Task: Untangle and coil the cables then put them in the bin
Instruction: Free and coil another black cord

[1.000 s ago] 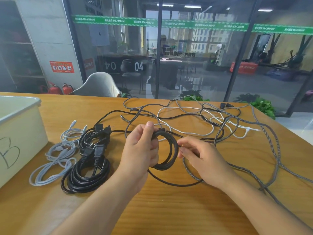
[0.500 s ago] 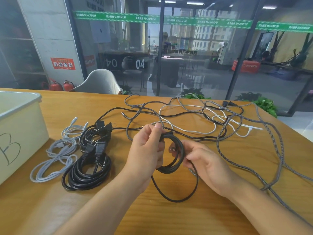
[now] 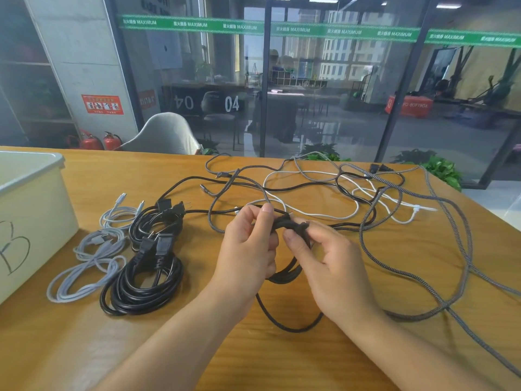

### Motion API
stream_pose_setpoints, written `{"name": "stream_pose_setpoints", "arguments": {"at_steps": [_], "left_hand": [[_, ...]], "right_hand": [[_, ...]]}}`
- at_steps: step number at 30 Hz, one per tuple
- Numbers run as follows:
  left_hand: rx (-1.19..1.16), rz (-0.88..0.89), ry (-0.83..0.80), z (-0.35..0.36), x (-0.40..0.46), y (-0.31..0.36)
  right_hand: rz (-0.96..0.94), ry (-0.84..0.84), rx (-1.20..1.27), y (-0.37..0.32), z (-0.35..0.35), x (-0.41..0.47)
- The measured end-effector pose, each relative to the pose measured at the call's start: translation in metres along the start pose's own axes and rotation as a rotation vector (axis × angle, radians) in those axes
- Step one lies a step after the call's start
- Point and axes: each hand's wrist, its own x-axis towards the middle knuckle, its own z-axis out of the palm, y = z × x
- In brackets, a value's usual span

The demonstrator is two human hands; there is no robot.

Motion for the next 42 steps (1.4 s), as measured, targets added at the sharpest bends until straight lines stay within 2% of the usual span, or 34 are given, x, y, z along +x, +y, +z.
{"name": "stream_pose_setpoints", "arguments": {"at_steps": [5,8,13,16,18,20,21,23,25,28,30,34,42], "left_hand": [[0.013,0.007,0.008,0.001,-0.001,0.002],[0.015,0.001,0.012,0.000,-0.001,0.002],[0.058,-0.028,0.030,-0.007,0.003,-0.002],[0.089,-0.040,0.038,-0.014,0.006,-0.003],[0.096,-0.046,0.025,-0.018,0.008,-0.003],[0.085,-0.056,0.004,-0.020,0.009,-0.003],[0.074,-0.063,-0.011,-0.020,0.009,-0.003],[0.061,-0.071,-0.046,-0.018,0.007,-0.002],[0.053,-0.064,-0.071,-0.016,0.006,-0.001],[0.013,-0.052,-0.076,-0.020,0.006,0.002],[-0.021,-0.061,-0.074,-0.021,0.008,0.004],[-0.086,-0.079,-0.089,-0.020,0.008,0.004],[-0.062,-0.103,-0.087,-0.015,0.008,0.000]], "right_hand": [[-0.047,0.102,-0.093,0.002,-0.002,0.002],[-0.024,0.099,-0.022,0.001,-0.004,0.002],[0.114,0.202,0.319,-0.005,-0.012,0.012],[0.307,0.238,0.652,0.001,-0.027,0.026],[0.425,0.301,0.776,0.011,-0.043,0.034],[0.467,0.350,0.681,0.024,-0.060,0.042],[0.437,0.343,0.525,0.030,-0.066,0.044],[0.261,0.222,0.070,0.038,-0.073,0.044],[0.071,0.018,-0.281,0.039,-0.067,0.040],[-0.020,-0.170,-0.470,0.033,-0.052,0.031],[-0.024,-0.254,-0.449,0.034,-0.045,0.027],[0.086,-0.389,-0.166,0.027,-0.037,0.020],[0.267,-0.498,0.338,0.018,-0.023,0.014]]}}
